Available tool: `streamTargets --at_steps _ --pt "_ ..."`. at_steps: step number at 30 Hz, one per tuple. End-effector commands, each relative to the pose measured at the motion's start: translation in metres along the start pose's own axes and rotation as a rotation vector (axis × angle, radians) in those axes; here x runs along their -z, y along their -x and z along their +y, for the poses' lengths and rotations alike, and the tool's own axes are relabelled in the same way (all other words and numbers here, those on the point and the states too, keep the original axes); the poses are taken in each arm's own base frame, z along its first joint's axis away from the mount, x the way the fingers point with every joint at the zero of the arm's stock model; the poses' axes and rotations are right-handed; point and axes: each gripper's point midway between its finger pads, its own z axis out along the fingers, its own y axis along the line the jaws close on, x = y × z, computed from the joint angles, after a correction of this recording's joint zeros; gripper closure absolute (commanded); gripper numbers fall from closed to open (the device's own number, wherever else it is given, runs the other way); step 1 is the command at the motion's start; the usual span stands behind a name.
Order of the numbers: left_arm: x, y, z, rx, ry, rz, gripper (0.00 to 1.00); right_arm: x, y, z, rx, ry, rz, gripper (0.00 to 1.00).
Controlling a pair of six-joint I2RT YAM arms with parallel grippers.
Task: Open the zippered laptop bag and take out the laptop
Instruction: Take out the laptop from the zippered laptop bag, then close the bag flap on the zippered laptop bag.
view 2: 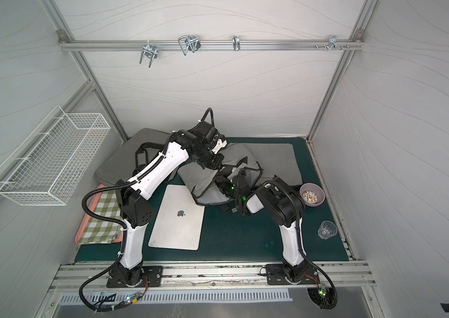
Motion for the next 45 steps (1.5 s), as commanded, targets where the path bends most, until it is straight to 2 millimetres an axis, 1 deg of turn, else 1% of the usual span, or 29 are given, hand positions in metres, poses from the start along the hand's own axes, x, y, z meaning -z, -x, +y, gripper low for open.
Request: streamTargets --at_steps 1,4,7,12,14,16,19,21,27,32,36,38,40,42,45 --pt "0.007 0.002 0.001 0.01 -0.019 -0.013 1.0 0.01 0.013 0.005 -0.102 0.018 -0.051 0.94" --pt "0.006 0.006 0.01 0.016 0.006 -0.023 1.0 0.022 0.015 0.013 -0.069 0.025 -0.058 1.0" --pt "0.006 0.01 0.018 0.022 0.034 -0.039 1.0 0.039 0.018 0.018 -0.045 0.011 -0.074 1.0" --pt "-0.001 0.012 0.028 0.018 0.076 -0.039 1.0 0.063 0.015 0.043 0.038 0.007 -0.062 1.0" --pt "-0.004 0.013 0.031 0.018 0.089 -0.04 1.0 0.074 0.014 0.048 0.055 -0.011 -0.062 1.0" --pt "-0.006 0.014 0.034 0.024 0.101 -0.044 1.0 0.088 0.011 0.052 0.058 -0.022 -0.058 1.0" --pt "-0.007 0.017 0.038 0.029 0.122 -0.053 1.0 0.11 0.001 0.055 0.102 -0.07 -0.023 1.0" --pt "-0.01 0.017 0.042 0.029 0.144 -0.052 1.0 0.125 -0.003 0.059 0.131 -0.095 -0.01 1.0" --pt "-0.018 0.014 0.05 0.041 0.177 -0.043 1.0 0.173 -0.004 0.07 0.198 -0.097 0.064 1.0" --pt "-0.027 0.013 0.048 0.065 0.155 -0.033 1.0 0.212 -0.008 0.08 0.233 -0.082 0.127 1.0" --pt "-0.034 0.01 0.047 0.059 0.141 -0.013 1.0 0.245 -0.002 0.088 0.251 -0.064 0.143 1.0" --pt "-0.04 0.007 0.044 0.054 0.115 0.004 0.96 0.259 -0.001 0.093 0.251 -0.064 0.155 1.0" --pt "-0.045 0.002 0.043 0.061 0.103 0.024 0.9 0.274 -0.002 0.095 0.254 -0.081 0.161 1.0" --pt "-0.046 0.001 0.039 0.05 0.082 0.032 0.79 0.289 -0.006 0.097 0.266 -0.1 0.158 1.0" --pt "-0.046 -0.001 0.033 0.025 0.039 0.028 0.64 0.302 -0.008 0.098 0.271 -0.113 0.15 1.0"
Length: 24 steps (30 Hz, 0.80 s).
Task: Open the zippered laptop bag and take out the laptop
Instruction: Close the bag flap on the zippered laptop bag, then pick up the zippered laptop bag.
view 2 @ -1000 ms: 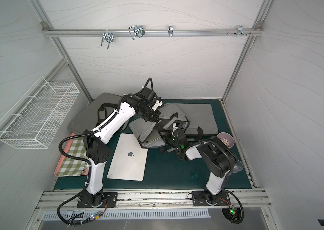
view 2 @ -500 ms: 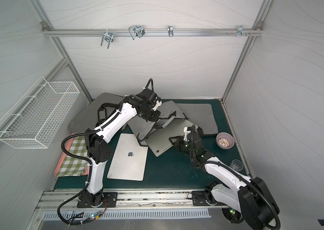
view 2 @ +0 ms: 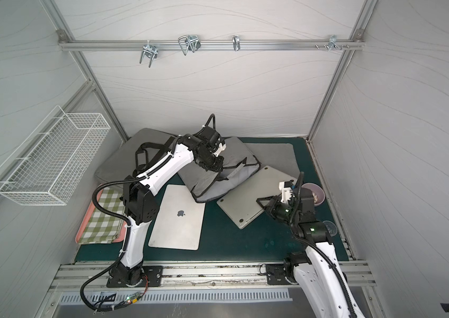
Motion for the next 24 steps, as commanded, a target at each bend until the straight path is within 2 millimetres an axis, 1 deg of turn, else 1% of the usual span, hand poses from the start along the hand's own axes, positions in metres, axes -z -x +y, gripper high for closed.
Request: streamTargets --at_steps 1,2,5,7,8,11,15,18,21,24 --pt "-0.001 0.0 -0.005 -0.021 -0.049 -0.008 0.6 0.025 -0.008 0.033 0.144 0.106 0.02 1.0" --pt "0.001 -0.001 -0.007 -0.036 -0.064 -0.014 0.57 0.027 -0.006 0.034 0.142 0.107 0.013 1.0" --pt "0.009 -0.005 -0.009 -0.095 -0.07 -0.02 0.5 0.036 0.002 0.046 0.165 0.129 -0.002 1.0" --pt "0.014 -0.006 -0.003 -0.133 -0.045 -0.021 0.48 0.042 0.004 0.055 0.208 0.124 -0.007 1.0" --pt "0.015 -0.007 0.004 -0.148 -0.023 -0.017 0.47 0.043 0.006 0.059 0.219 0.132 -0.011 1.0" --pt "0.018 -0.005 0.028 -0.167 0.025 -0.015 0.46 0.041 0.014 0.064 0.232 0.149 -0.024 1.0" --pt "0.022 0.002 0.072 -0.22 0.089 -0.022 0.44 0.033 0.021 0.07 0.25 0.187 -0.016 1.0" --pt "0.023 0.011 0.108 -0.209 0.103 -0.047 0.44 0.025 0.027 0.073 0.265 0.195 -0.003 1.0" --pt "0.024 0.019 0.135 -0.245 0.149 -0.05 0.43 0.017 0.034 0.076 0.284 0.196 -0.002 1.0" --pt "0.021 0.026 0.163 -0.215 0.163 -0.066 0.41 0.007 0.033 0.076 0.291 0.194 0.031 1.0"
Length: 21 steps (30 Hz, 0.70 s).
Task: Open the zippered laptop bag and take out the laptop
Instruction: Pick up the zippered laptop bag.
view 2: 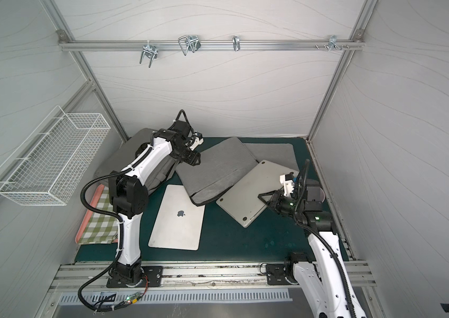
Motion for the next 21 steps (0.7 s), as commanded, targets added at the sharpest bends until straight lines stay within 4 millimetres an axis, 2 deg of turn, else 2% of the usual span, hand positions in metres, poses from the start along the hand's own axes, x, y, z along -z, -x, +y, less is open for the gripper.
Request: streamTargets --at_steps 1,6,13,16,21 --pt "-0.01 0.012 0.024 -0.072 0.025 -0.028 0.41 0.005 0.021 0.052 0.239 0.144 -0.064 1.0" --pt "-0.032 0.012 0.051 -0.039 0.014 -0.004 0.35 -0.004 0.021 0.046 0.228 0.125 -0.042 1.0" --pt "-0.065 0.01 0.074 0.017 -0.004 0.024 0.33 -0.011 0.02 0.039 0.209 0.106 -0.012 1.0" --pt "-0.074 0.007 0.082 0.049 -0.03 0.022 0.33 -0.013 0.02 0.036 0.2 0.102 -0.003 1.0" --pt "-0.093 -0.001 0.085 0.042 -0.061 0.044 0.33 -0.017 0.02 0.034 0.19 0.103 0.004 1.0"
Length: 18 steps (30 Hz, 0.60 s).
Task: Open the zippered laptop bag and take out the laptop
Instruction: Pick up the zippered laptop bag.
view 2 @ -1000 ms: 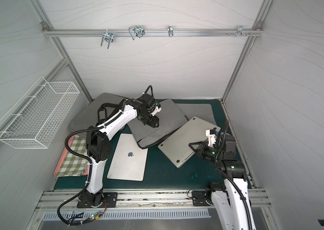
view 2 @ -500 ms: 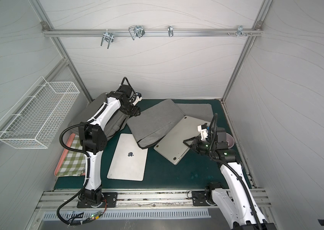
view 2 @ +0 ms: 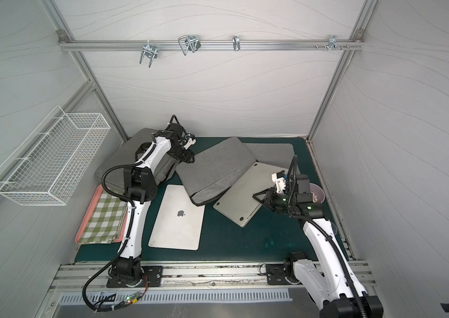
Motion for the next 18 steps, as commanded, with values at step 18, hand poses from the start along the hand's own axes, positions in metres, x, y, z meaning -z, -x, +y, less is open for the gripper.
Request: streamTargets --at_steps 18 --pt "-0.046 -0.055 -0.011 -0.036 -0.037 0.223 0.37 0.003 0.02 0.041 0.176 0.132 -0.059 1.0"
